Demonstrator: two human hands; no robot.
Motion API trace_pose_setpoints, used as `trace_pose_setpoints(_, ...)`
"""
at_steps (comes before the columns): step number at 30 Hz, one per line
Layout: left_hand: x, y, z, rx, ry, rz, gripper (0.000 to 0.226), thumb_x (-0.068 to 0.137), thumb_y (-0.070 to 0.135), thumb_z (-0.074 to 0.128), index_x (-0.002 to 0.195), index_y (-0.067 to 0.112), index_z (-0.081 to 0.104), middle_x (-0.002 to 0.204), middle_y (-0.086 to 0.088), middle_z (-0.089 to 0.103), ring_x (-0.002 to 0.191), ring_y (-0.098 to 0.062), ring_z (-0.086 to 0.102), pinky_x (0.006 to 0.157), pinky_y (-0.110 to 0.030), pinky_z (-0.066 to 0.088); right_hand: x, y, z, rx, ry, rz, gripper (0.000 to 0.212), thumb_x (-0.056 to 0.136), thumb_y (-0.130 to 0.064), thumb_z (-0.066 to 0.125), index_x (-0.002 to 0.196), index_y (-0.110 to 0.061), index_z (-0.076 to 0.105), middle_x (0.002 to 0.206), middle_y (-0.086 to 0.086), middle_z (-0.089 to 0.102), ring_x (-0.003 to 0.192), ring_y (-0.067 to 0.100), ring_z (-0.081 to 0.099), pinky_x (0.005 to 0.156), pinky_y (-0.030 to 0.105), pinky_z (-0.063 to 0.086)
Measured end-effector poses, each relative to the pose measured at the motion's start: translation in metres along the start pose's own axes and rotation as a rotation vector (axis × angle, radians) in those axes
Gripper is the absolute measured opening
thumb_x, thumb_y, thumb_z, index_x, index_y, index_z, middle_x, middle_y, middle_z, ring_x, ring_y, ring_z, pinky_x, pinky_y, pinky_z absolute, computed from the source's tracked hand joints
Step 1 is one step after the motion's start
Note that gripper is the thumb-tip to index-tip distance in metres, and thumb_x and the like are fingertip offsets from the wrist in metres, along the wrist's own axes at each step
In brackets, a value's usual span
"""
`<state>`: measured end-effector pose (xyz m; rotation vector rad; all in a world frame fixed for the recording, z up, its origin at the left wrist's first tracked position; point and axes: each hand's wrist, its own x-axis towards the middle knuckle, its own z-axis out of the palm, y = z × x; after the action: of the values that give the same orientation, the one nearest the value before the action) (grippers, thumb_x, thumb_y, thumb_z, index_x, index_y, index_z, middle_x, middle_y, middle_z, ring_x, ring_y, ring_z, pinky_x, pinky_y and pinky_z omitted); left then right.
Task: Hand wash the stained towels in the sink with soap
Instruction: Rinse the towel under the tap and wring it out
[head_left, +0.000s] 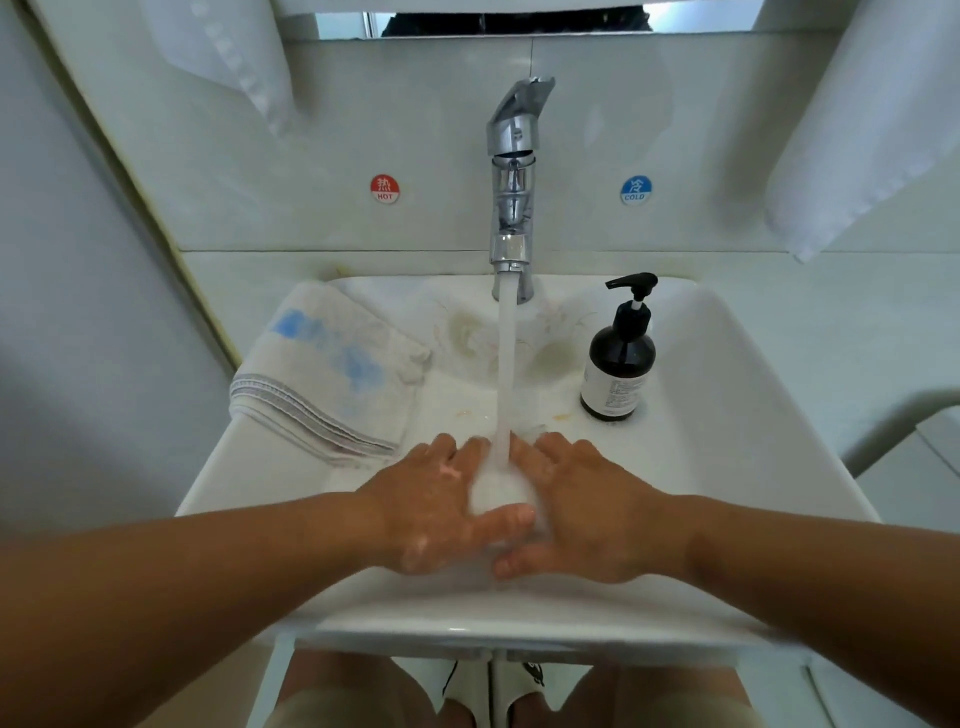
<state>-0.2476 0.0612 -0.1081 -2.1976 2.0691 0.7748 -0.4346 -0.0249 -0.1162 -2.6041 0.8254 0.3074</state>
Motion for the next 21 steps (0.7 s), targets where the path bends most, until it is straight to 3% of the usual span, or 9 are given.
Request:
trace_pose_setpoints(3, 0.006, 0.003, 0.006, 0.219, 0.080, 0.026, 0.085, 0.090, 0.077, 0.041, 0.153, 0.025, 0.016, 0.134, -0.001, 0.042, 0.121, -0.022, 0.044, 0.104, -0.041, 0.044, 0.014, 0.001, 0.004, -0.014, 0.057, 0.036, 0.121, 0.064, -0.084, 0.067, 0.156, -0.040, 0.004, 0.138, 0.000, 0.036, 0.119, 0.028, 0.045, 0.102, 0.043, 0.045)
trace_pose_setpoints(5, 0.011, 0.003, 0.007, 0.312, 0.138, 0.032, 0.071, 0.095, 0.052, 0.054, 0.149, 0.019, 0.023, 0.133, -0.003, 0.042, 0.123, -0.024, 0.045, 0.099, -0.038, 0.047, 0.021, 0.003, 0.002, -0.096, 0.062, 0.040, 0.102, 0.075, -0.075, 0.067, 0.153, -0.036, 0.015, 0.130, 0.002, 0.044, 0.108, 0.028, 0.054, 0.092, 0.042, 0.050)
trace_pose_setpoints(7, 0.015, 0.004, 0.005, 0.342, 0.164, 0.040, 0.056, 0.097, 0.042, 0.054, 0.142, 0.018, 0.031, 0.131, -0.001, 0.045, 0.120, -0.021, 0.048, 0.094, -0.036, 0.048, 0.025, 0.005, -0.001, -0.155, 0.057, 0.036, 0.085, 0.081, -0.069, 0.064, 0.146, -0.031, 0.024, 0.121, 0.002, 0.048, 0.100, 0.028, 0.058, 0.086, 0.042, 0.052)
trace_pose_setpoints(10, 0.018, 0.005, -0.002, 0.261, 0.185, 0.021, 0.056, 0.097, 0.056, 0.051, 0.135, 0.018, 0.036, 0.122, -0.003, 0.056, 0.101, -0.023, 0.060, 0.079, -0.033, 0.046, 0.026, 0.003, -0.009, -0.218, 0.065, 0.053, 0.064, 0.092, -0.060, 0.060, 0.134, -0.024, 0.028, 0.104, 0.003, 0.050, 0.091, 0.028, 0.058, 0.078, 0.040, 0.051)
trace_pose_setpoints(13, 0.021, 0.008, -0.006, 0.208, 0.194, -0.052, 0.063, 0.095, 0.070, 0.037, 0.132, 0.018, 0.044, 0.115, -0.006, 0.065, 0.092, -0.026, 0.062, 0.076, -0.032, 0.043, 0.029, 0.004, -0.014, -0.220, 0.149, 0.066, 0.058, 0.092, -0.058, 0.061, 0.128, -0.020, 0.036, 0.095, 0.006, 0.055, 0.081, 0.028, 0.054, 0.071, 0.038, 0.050)
trace_pose_setpoints(15, 0.023, 0.007, -0.004, 0.215, 0.247, -0.090, 0.056, 0.097, 0.069, 0.038, 0.122, 0.021, 0.050, 0.108, -0.006, 0.066, 0.091, -0.028, 0.064, 0.076, -0.035, 0.047, 0.029, 0.004, -0.016, -0.195, 0.177, 0.053, 0.064, 0.086, -0.063, 0.066, 0.127, -0.019, 0.045, 0.096, 0.006, 0.061, 0.085, 0.028, 0.059, 0.074, 0.040, 0.053)
trace_pose_setpoints(17, 0.024, 0.005, -0.005, 0.221, 0.258, -0.064, 0.041, 0.099, 0.053, 0.036, 0.113, 0.018, 0.055, 0.107, -0.010, 0.065, 0.094, -0.031, 0.064, 0.076, -0.037, 0.049, 0.025, 0.002, -0.017, -0.085, 0.196, 0.046, 0.061, 0.070, -0.073, 0.073, 0.107, -0.028, 0.057, 0.093, -0.002, 0.068, 0.084, 0.019, 0.063, 0.077, 0.038, 0.055)
trace_pose_setpoints(19, 0.027, 0.006, -0.010, 0.110, 0.127, -0.084, 0.043, 0.095, 0.034, 0.031, 0.111, 0.009, 0.062, 0.115, -0.016, 0.064, 0.105, -0.035, 0.063, 0.083, -0.039, 0.050, 0.023, 0.002, -0.021, 0.122, 0.130, 0.055, 0.058, 0.054, -0.080, 0.077, 0.086, -0.032, 0.063, 0.085, -0.010, 0.071, 0.081, 0.008, 0.064, 0.080, 0.032, 0.055)
trace_pose_setpoints(21, 0.030, 0.007, -0.020, 0.077, -0.053, -0.100, 0.053, 0.100, 0.048, 0.042, 0.123, 0.006, 0.064, 0.128, -0.013, 0.062, 0.115, -0.032, 0.060, 0.096, -0.040, 0.049, 0.023, 0.004, -0.022, 0.350, -0.058, 0.098, 0.066, 0.050, -0.084, 0.077, 0.091, -0.034, 0.068, 0.095, -0.013, 0.072, 0.091, 0.008, 0.065, 0.088, 0.032, 0.054)
